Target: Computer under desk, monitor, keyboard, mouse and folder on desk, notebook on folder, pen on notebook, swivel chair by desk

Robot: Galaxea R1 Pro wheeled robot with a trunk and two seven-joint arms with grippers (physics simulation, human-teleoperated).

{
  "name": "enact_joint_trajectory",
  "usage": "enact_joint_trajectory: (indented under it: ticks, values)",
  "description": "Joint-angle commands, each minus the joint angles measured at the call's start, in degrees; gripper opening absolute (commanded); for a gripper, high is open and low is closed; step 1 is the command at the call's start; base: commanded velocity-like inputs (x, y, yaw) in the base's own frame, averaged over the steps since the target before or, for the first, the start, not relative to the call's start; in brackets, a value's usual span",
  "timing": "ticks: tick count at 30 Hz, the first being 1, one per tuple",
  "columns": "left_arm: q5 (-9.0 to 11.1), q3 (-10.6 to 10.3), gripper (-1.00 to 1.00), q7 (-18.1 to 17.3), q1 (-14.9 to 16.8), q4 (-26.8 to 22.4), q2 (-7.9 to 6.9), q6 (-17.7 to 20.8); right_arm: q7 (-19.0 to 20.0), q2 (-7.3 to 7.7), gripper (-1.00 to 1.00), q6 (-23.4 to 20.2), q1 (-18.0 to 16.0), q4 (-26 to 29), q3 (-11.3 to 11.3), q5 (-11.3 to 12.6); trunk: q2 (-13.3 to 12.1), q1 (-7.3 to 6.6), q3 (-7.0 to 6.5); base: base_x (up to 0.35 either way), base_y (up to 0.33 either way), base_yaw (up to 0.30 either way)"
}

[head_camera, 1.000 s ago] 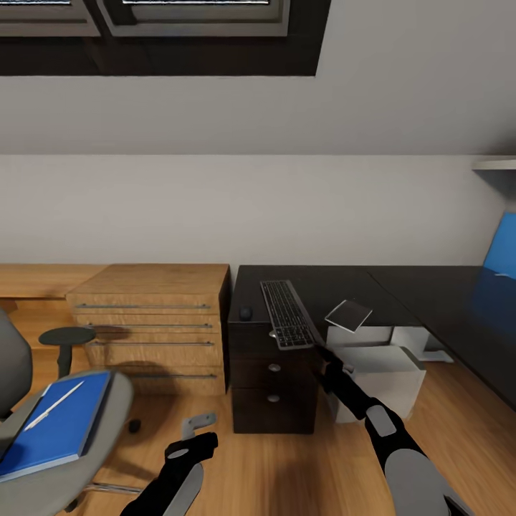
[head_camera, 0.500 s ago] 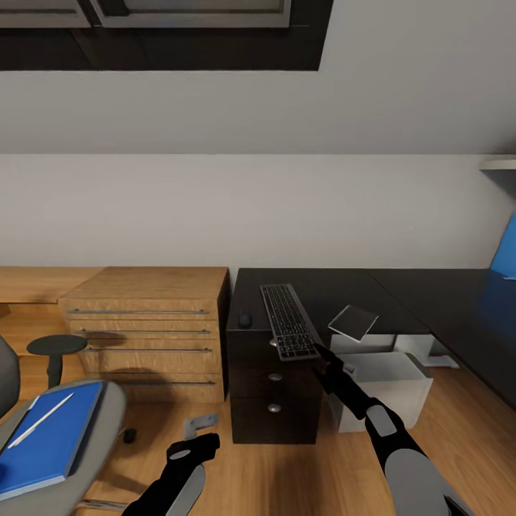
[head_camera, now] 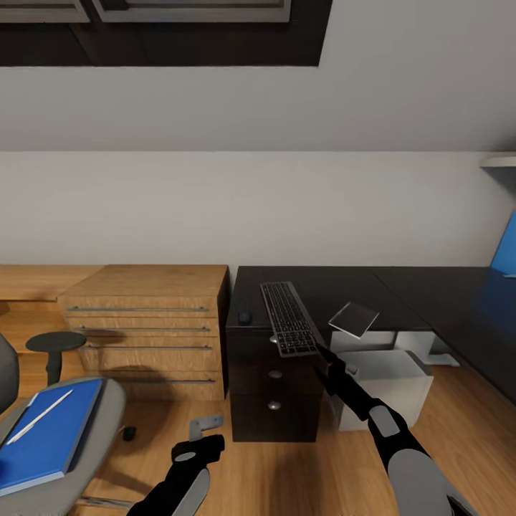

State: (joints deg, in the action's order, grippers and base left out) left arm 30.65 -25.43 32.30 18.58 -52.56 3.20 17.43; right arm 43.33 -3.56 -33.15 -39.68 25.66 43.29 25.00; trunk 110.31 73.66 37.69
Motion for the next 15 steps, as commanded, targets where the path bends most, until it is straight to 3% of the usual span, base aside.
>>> enact_joint_trajectory:
  ticks: [1,11,15]
  values:
    - [0.38,-0.19,1.00,0.44,0.05,-0.08,-0.03,0.15,-0.13,-0.05,1.00,-0.37,-0.05,0.03,0.30,0.12,0.45,0.22,0.25,0.000,0.000,0.000]
    - [0.54,-0.15,1.00,0.24,0.05,0.07,-0.11,0.22,-1.18,-0.13,1.00,-0.34,-0.05,0.01,0.30,0.14,0.85,0.44,0.43,0.001,0.000,0.000]
    - [0.62,-0.14,1.00,0.23,0.05,0.08,-0.12,0.17,-1.22,-0.13,1.00,-0.28,-0.05,0.01,0.30,0.14,0.85,0.44,0.43,0.126,0.045,0.000]
